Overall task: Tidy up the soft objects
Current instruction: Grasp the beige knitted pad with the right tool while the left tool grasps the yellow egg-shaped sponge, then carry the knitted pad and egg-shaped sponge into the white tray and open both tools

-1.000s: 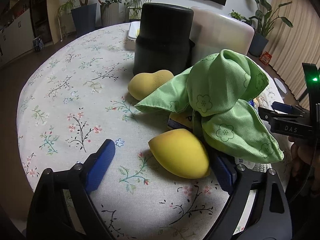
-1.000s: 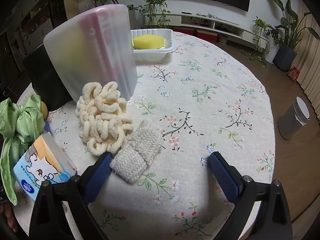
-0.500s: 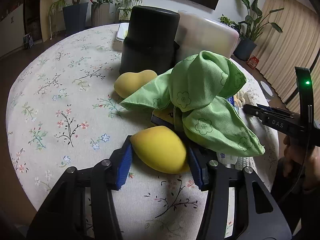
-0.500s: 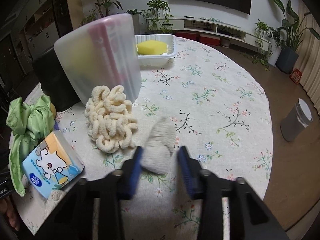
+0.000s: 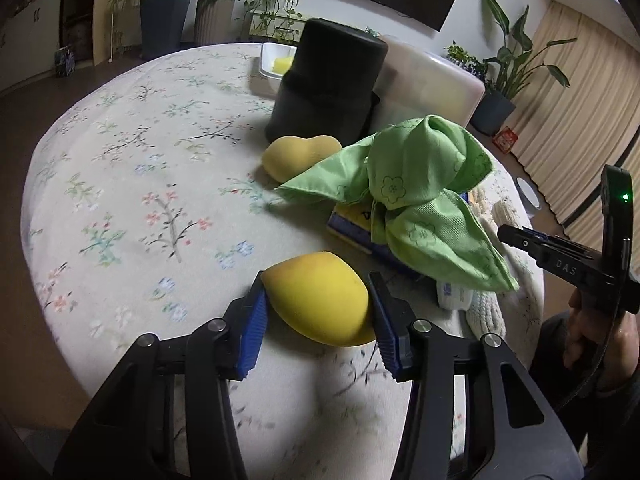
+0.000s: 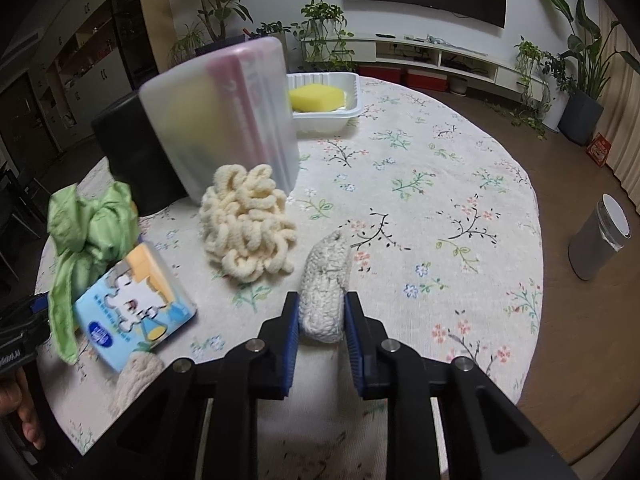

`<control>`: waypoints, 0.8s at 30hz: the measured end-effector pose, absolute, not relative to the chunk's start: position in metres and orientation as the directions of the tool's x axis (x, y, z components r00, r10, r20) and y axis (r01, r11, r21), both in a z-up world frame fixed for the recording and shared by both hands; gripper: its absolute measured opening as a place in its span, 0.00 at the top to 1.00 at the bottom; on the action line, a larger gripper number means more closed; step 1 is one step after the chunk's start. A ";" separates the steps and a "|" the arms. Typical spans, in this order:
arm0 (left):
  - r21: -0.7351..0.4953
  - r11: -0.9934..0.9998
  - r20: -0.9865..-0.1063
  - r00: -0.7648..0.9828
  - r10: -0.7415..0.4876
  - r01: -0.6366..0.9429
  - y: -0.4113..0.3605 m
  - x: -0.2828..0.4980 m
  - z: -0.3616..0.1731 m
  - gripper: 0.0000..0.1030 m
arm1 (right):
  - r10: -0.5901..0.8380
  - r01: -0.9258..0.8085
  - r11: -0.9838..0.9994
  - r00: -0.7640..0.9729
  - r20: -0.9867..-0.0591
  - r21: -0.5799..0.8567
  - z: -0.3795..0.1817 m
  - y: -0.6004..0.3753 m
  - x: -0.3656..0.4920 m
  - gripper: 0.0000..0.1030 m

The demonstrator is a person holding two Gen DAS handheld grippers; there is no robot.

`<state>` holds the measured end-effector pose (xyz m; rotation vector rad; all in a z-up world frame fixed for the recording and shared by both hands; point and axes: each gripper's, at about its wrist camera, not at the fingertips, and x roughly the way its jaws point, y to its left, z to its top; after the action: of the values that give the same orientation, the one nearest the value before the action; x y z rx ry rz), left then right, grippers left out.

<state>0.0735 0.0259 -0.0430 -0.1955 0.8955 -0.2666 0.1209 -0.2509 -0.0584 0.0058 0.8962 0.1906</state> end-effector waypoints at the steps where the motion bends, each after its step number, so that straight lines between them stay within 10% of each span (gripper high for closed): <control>1: -0.281 0.948 -0.743 0.592 -0.313 0.149 0.028 0.071 -0.042 0.57 | 0.173 -0.166 0.982 0.608 -0.775 0.089 -0.057 -0.251 0.118 0.77; 24: -0.218 0.964 -0.743 0.614 -0.266 0.154 0.112 0.091 0.017 0.57 | 0.240 -0.207 0.966 0.513 -0.824 0.153 -0.020 -0.310 0.095 0.77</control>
<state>0.0910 0.1122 0.0167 -0.1370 0.8770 -0.2428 0.0950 -0.3097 -0.0201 0.0370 0.9961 0.2689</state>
